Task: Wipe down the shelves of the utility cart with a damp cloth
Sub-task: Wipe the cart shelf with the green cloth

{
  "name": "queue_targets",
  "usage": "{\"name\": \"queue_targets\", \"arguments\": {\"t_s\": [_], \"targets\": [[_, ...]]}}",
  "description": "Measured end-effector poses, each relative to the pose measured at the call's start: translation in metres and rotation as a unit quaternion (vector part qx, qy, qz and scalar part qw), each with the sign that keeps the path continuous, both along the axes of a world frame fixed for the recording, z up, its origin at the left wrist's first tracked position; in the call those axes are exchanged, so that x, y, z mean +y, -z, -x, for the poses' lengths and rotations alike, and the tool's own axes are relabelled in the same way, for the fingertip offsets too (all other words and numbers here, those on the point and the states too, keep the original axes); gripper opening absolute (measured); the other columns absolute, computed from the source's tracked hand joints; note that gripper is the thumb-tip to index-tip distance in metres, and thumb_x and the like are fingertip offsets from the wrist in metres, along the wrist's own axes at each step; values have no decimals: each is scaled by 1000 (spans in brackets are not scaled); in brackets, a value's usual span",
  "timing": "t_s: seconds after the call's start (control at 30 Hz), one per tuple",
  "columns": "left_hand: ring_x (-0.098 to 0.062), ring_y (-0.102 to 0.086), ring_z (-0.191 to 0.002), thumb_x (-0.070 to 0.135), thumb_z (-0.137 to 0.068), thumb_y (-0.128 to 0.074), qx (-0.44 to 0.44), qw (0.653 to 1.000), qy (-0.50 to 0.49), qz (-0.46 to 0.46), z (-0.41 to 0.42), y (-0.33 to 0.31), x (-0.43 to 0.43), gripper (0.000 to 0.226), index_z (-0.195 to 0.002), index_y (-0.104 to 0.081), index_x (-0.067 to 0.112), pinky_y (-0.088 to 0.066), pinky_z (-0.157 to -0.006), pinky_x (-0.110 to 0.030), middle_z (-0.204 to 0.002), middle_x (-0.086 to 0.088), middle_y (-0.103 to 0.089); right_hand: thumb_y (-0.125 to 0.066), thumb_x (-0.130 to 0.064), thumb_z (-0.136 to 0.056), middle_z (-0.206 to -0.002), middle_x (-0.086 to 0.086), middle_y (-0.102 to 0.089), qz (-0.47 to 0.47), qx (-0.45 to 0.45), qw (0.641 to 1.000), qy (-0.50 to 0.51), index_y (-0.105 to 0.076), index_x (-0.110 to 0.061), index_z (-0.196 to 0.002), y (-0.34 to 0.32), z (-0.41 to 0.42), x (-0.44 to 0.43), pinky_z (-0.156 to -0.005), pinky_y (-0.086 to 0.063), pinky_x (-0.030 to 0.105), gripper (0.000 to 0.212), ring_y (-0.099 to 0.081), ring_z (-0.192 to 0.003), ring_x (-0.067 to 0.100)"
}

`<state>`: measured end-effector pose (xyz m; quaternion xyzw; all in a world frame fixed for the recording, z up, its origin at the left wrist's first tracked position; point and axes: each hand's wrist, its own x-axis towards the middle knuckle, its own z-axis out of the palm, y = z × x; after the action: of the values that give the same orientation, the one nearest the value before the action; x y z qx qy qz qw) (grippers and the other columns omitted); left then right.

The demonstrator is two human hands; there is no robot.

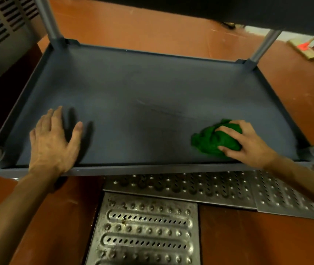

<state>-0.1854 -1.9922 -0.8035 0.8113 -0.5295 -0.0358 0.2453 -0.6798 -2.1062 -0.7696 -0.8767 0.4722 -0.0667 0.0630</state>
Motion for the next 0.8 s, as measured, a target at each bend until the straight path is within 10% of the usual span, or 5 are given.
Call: {"name": "queue_targets", "arguments": {"t_s": [0.47, 0.8], "targets": [[-44, -37, -137, 71, -94, -24, -2, 1000, 8, 18, 3, 2, 0, 79, -149, -29, 14, -30, -114, -61, -149, -27, -41, -50, -77, -77, -128, 20, -40, 30, -121, 865, 487, -42, -24, -126, -4, 21, -37, -84, -51, 51, 73, -57, -97, 47], [-40, -35, -141, 76, -92, -24, -6, 999, 30, 8, 9, -2, 2, 85, -151, -26, 16, -29, -116, -59, -152, -23, -39, -45, -64, -86, -132, 21, -35, 27, 5, 874, 485, -38, -30, -142, 5, -47, -49, -85, -44, 52, 66, -47, -109, 52]]}}
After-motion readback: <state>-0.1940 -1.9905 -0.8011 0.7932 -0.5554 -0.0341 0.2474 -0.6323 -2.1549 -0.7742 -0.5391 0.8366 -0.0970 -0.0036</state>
